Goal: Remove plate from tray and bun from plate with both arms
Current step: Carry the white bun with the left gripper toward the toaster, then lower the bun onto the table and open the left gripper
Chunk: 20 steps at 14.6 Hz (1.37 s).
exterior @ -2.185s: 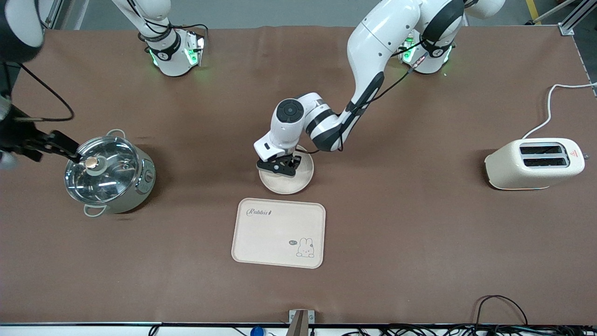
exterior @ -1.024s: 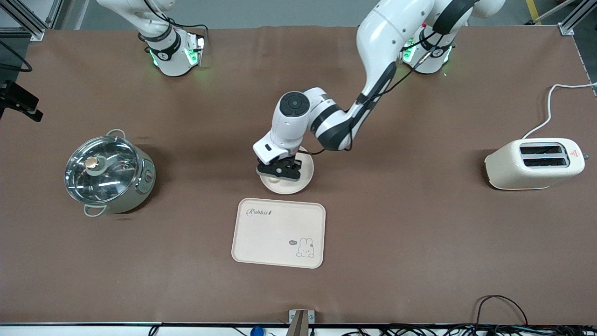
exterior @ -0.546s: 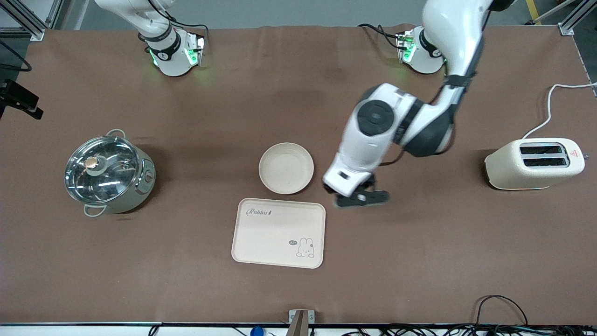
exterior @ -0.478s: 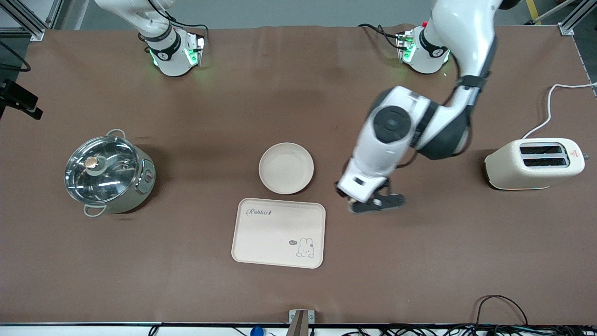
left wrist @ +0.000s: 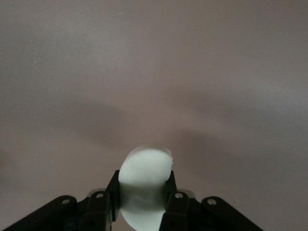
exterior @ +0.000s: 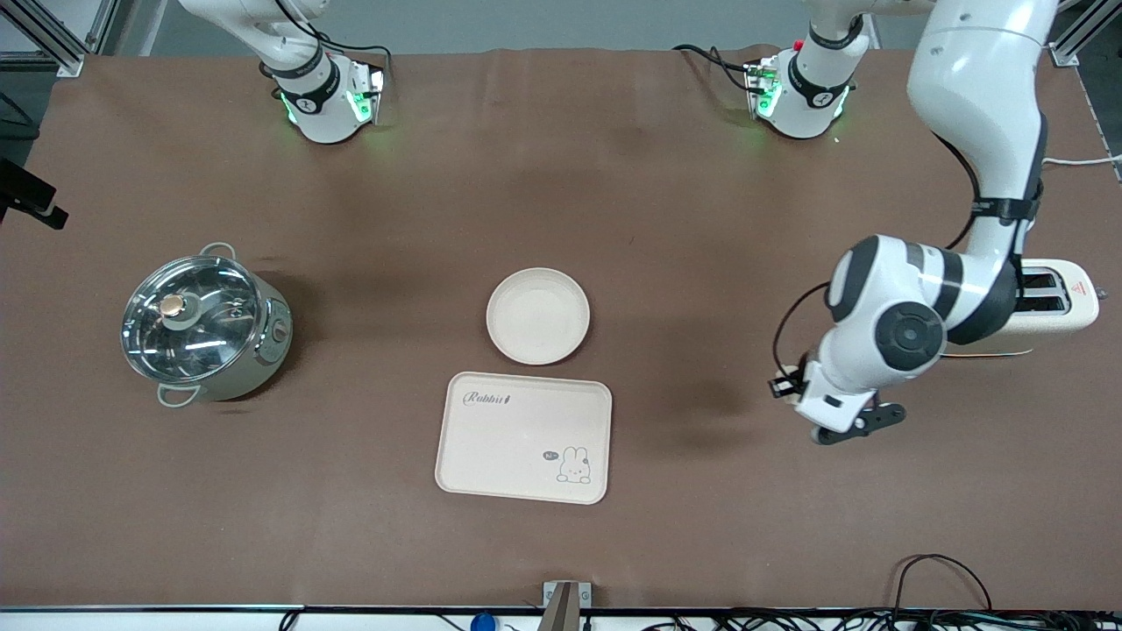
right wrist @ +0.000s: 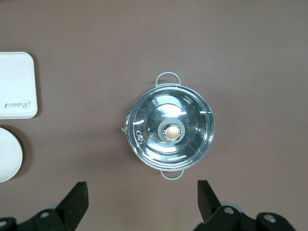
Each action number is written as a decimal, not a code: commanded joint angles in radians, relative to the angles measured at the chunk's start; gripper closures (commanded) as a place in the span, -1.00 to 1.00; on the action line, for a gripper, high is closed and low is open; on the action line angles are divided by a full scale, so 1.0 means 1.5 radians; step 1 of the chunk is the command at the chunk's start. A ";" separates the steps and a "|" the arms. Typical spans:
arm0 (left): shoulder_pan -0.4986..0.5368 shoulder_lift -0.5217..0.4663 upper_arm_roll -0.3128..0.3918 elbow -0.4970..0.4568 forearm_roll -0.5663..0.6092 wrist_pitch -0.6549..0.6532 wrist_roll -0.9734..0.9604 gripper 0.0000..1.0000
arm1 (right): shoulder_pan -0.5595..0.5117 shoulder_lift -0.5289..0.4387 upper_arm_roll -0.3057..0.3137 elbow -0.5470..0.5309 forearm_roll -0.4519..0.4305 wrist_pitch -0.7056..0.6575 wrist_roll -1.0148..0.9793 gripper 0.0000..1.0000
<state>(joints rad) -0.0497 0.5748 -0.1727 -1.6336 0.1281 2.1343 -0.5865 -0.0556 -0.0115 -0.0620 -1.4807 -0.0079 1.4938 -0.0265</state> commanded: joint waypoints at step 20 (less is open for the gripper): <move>0.041 -0.155 -0.007 0.107 0.017 -0.149 0.099 -1.00 | -0.005 -0.019 0.021 -0.028 0.006 0.009 -0.060 -1.00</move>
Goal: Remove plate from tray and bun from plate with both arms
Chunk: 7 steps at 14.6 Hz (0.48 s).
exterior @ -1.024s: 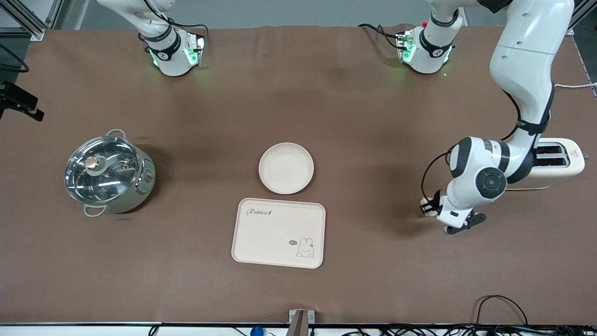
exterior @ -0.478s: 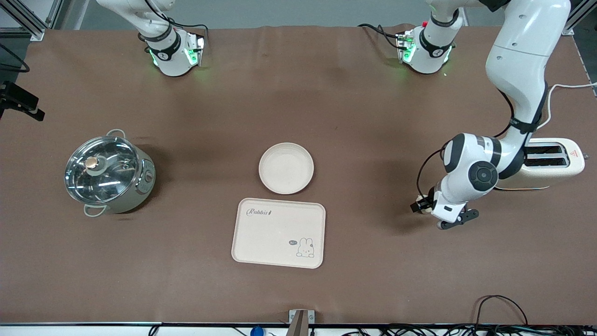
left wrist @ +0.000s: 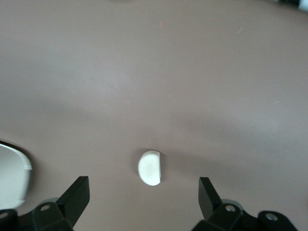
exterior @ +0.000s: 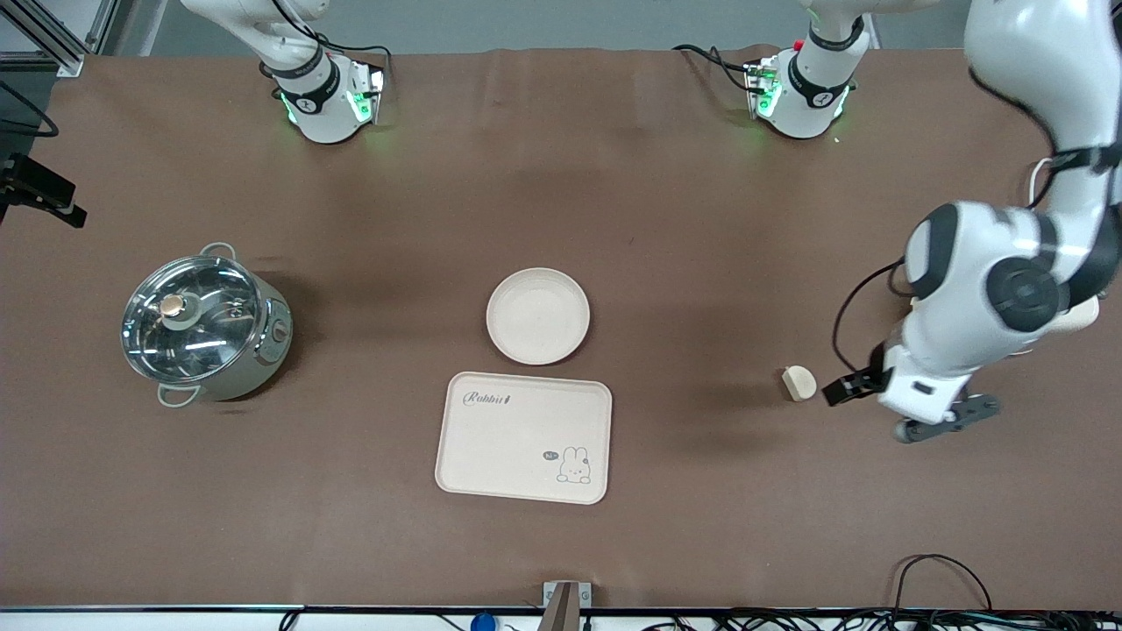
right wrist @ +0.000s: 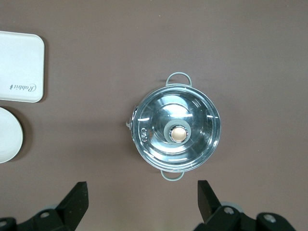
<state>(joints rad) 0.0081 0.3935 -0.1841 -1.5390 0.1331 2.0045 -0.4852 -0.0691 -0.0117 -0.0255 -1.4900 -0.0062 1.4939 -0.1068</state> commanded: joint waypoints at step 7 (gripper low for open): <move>0.028 -0.242 0.002 0.051 -0.016 -0.305 0.207 -1.00 | 0.005 -0.020 -0.002 -0.020 0.005 0.007 -0.007 -1.00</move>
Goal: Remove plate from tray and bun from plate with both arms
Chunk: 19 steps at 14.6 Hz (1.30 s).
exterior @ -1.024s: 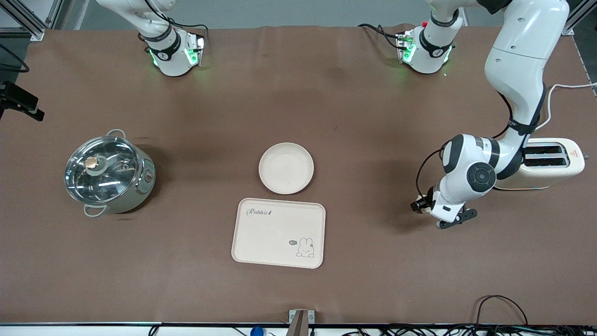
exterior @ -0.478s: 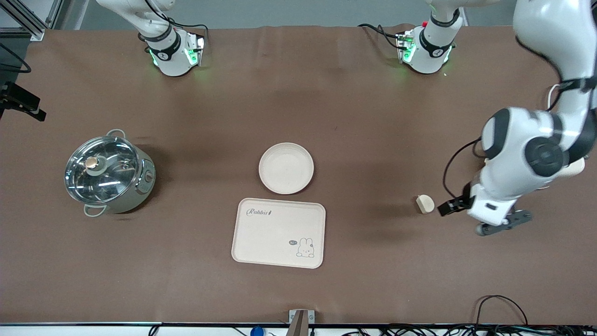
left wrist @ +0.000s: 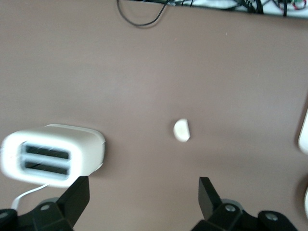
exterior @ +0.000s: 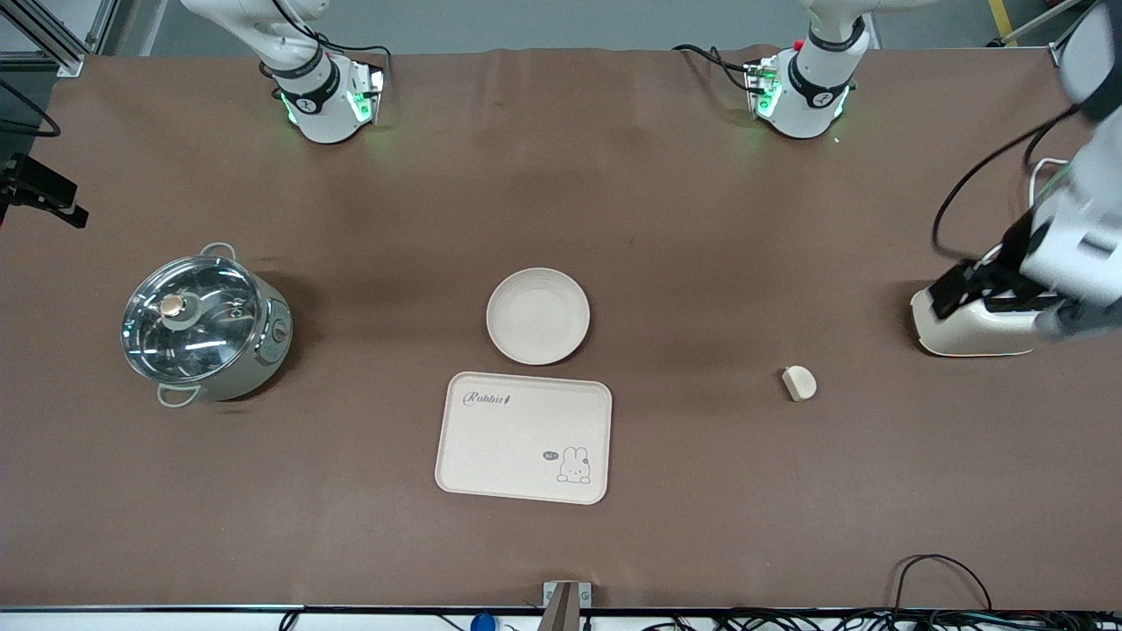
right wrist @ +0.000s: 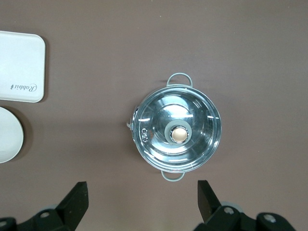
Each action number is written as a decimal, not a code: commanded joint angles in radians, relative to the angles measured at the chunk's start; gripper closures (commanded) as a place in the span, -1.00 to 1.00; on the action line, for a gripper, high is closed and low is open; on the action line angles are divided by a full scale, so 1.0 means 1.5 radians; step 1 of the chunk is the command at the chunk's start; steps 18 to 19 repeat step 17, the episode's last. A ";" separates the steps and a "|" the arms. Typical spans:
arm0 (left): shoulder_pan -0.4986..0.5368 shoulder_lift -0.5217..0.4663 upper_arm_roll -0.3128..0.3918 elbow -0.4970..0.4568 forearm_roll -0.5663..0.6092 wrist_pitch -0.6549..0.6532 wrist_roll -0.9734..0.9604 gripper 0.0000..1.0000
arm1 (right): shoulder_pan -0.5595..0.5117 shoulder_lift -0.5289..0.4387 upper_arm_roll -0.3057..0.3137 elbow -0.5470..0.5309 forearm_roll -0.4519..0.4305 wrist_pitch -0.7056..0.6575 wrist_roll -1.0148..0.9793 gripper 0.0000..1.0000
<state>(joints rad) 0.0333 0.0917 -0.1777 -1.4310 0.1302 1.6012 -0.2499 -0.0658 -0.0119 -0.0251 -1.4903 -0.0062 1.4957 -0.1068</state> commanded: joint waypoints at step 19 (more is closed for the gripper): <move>-0.014 -0.119 0.051 -0.082 -0.083 -0.101 0.131 -1.00 | 0.005 -0.020 0.000 -0.018 0.005 0.006 -0.006 -1.00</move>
